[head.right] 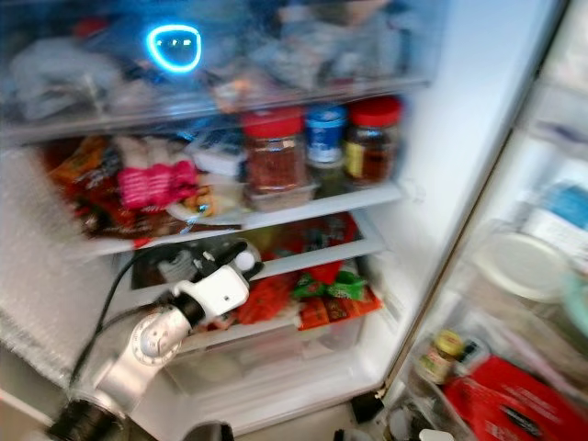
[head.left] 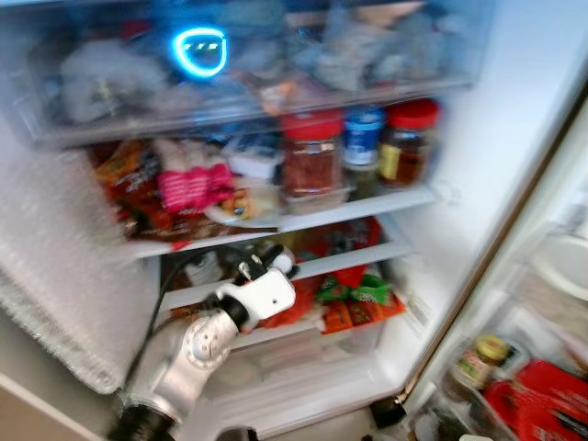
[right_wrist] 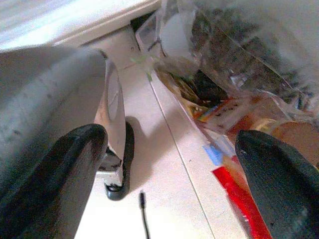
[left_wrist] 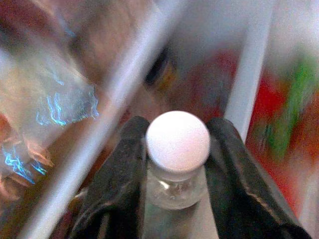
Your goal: Restocking fridge
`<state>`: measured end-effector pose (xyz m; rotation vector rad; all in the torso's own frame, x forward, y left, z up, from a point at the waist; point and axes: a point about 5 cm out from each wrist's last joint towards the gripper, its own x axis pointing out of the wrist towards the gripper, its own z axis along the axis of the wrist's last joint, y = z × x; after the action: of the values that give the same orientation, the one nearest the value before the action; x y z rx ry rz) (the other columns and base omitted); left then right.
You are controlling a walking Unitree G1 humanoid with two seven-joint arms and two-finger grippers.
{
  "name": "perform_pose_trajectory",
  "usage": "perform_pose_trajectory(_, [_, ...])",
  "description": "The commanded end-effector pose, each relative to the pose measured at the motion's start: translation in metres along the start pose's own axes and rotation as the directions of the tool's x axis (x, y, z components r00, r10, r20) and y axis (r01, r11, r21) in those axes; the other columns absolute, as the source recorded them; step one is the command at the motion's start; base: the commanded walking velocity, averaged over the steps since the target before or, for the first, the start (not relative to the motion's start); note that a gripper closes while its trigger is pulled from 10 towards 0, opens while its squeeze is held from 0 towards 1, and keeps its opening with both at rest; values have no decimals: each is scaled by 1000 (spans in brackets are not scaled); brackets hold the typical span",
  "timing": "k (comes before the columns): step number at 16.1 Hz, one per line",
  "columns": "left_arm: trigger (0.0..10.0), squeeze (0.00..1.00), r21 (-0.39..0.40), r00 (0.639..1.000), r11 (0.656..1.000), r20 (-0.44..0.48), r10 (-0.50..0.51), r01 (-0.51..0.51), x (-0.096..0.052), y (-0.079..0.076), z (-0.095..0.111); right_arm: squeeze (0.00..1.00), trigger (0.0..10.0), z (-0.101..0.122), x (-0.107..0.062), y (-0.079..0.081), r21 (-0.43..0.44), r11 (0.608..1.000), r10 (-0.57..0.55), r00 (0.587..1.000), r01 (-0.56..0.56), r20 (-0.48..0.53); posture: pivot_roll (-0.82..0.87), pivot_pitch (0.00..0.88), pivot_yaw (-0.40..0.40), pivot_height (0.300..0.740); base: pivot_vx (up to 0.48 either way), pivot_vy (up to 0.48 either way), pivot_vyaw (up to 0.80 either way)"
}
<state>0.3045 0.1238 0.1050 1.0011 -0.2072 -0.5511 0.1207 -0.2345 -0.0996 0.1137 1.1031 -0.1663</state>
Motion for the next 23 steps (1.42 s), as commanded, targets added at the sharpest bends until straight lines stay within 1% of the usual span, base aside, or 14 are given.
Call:
perform_pose_trajectory(1, [10000,0,138,995,989,-96,-38,51,-3,-9,-21,0,10000,1,2,9,20,999,26,1000,-26,3,31,0,-2,626,0,0,0])
perform_pose_trajectory(4, [10000,0,237,986,971,-164,4,36,-1,-6,-38,0,10000,1,2,9,22,999,26,1000,-26,3,27,0,-3,626,0,0,0])
perform_pose_trajectory(6, [10000,0,272,982,962,-185,24,28,1,-6,-47,0,10000,1,2,9,19,999,27,1000,-27,3,23,0,-3,626,0,0,0])
perform_pose_trajectory(9, [10000,0,248,967,969,-246,64,-1,2,-7,-64,0,10000,-3,1,10,24,999,25,1000,-24,-5,-7,6,6,626,0,0,0])
perform_pose_trajectory(10, [10000,0,237,963,971,-265,59,6,2,-9,-66,0,10000,-4,1,10,25,999,23,1000,-23,-8,-10,8,7,626,0,0,0])
perform_pose_trajectory(11, [10000,0,233,956,972,-291,39,31,2,-14,-69,0,10000,-6,1,10,23,999,23,1000,-23,-14,-16,9,10,626,0,0,0])
perform_pose_trajectory(12, [10000,0,226,954,973,-297,34,36,3,-17,-69,0,10000,-7,1,10,21,1000,23,1000,-22,-17,-20,9,15,626,0,0,0])
perform_pose_trajectory(13, [10000,0,207,946,978,-318,62,6,7,-15,-69,0,10000,-8,1,10,24,1000,21,1000,-20,-19,-27,7,21,626,0,0,0])
perform_pose_trajectory(14, [10000,0,205,941,979,-328,87,-19,11,-12,-67,0,10000,-9,0,10,28,999,18,1000,-18,-20,-31,2,21,626,0,0,0])
perform_pose_trajectory(15, [10000,224,209,939,977,-325,109,-41,16,-9,-65,0,10000,-10,0,10,30,999,17,1000,-16,-20,-35,0,22,626,0,0,0])
perform_pose_trajectory(16, [10000,863,205,939,977,-322,119,-53,19,-7,-63,0,10000,-10,0,10,30,999,17,1000,-17,-20,-37,0,21,626,0,0,0])
perform_pose_trajectory(17, [10000,1000,208,940,976,-316,127,-62,22,-5,-61,0,10000,-11,0,10,30,999,18,1000,-18,-19,-38,0,22,626,0,0,0])
perform_pose_trajectory(20, [10000,1000,215,939,973,-308,150,-86,25,3,-60,0,10000,-10,0,9,25,999,20,1000,-19,-17,-33,0,14,626,0,0,0])
perform_pose_trajectory(23, [10000,1000,225,940,970,-301,161,-94,26,5,-59,0,10000,-9,0,8,25,1000,19,1000,-19,-15,-35,9,10,626,0,0,0])
